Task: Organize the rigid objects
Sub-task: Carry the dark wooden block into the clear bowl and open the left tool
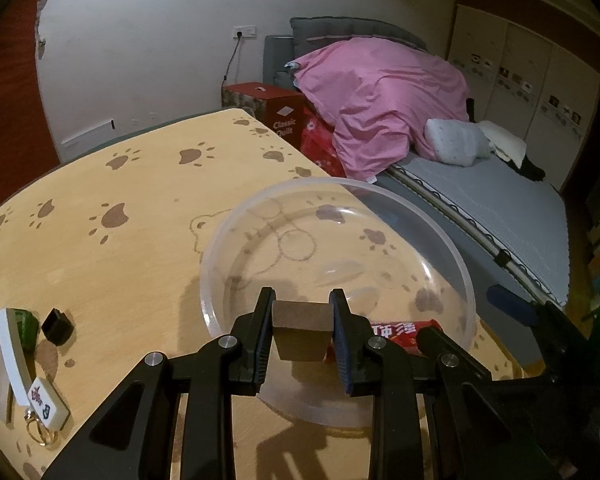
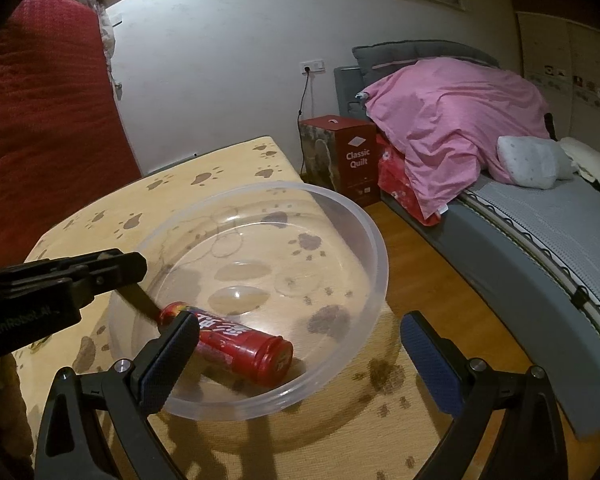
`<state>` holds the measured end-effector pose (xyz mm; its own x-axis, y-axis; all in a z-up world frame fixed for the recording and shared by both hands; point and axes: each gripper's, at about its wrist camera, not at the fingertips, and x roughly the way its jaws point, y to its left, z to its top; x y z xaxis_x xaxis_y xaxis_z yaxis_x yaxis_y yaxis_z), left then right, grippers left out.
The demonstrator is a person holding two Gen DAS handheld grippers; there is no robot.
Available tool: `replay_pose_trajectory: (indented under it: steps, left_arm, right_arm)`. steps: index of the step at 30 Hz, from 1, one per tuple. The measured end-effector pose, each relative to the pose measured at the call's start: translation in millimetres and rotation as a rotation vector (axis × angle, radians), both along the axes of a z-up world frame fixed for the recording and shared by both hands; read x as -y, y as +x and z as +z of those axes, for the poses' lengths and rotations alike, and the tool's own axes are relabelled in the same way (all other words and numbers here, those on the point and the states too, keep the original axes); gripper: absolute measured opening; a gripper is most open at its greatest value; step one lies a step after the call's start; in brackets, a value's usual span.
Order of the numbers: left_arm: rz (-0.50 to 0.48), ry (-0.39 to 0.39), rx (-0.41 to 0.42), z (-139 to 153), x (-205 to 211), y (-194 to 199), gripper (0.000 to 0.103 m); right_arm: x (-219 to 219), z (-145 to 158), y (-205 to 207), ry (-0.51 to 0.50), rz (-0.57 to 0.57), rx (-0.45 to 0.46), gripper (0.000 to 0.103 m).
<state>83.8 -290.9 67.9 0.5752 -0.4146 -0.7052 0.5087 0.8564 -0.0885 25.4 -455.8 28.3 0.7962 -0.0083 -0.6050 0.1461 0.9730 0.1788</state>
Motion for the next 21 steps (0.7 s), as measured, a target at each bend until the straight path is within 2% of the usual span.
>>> replay_pose_trajectory:
  steps: [5,8,10,14,18,21]
  left_arm:
    - [-0.007,-0.006,0.001,-0.6,2.1,0.0,0.029]
    - [0.006,-0.018,0.012,1.9,0.1,0.0,0.043]
    - [0.018,-0.020,0.027,4.6,-1.6,-0.9,0.059]
    - [0.030,-0.009,0.050,8.3,-5.6,-2.6,0.062]
    - [0.055,0.006,0.074,11.3,-14.4,-4.2,0.071]
    - [0.071,0.018,0.081,11.6,-22.4,-5.1,0.072]
  right_arm:
    - [1.2,-1.1,-0.4,0.002,-0.009,-0.005,0.102]
    - [2.1,-0.4,-1.2,0.002,-0.010,-0.002,0.102]
    - [2.0,0.1,-1.7,0.001,-0.011,0.000,0.102]
    - [3.1,0.6,-1.8,-0.001,-0.013,0.002,0.102]
    - [3.8,2.5,-3.9,-0.004,-0.018,0.006,0.102]
    - [2.8,4.6,-5.3,-0.001,-0.018,0.010,0.102]
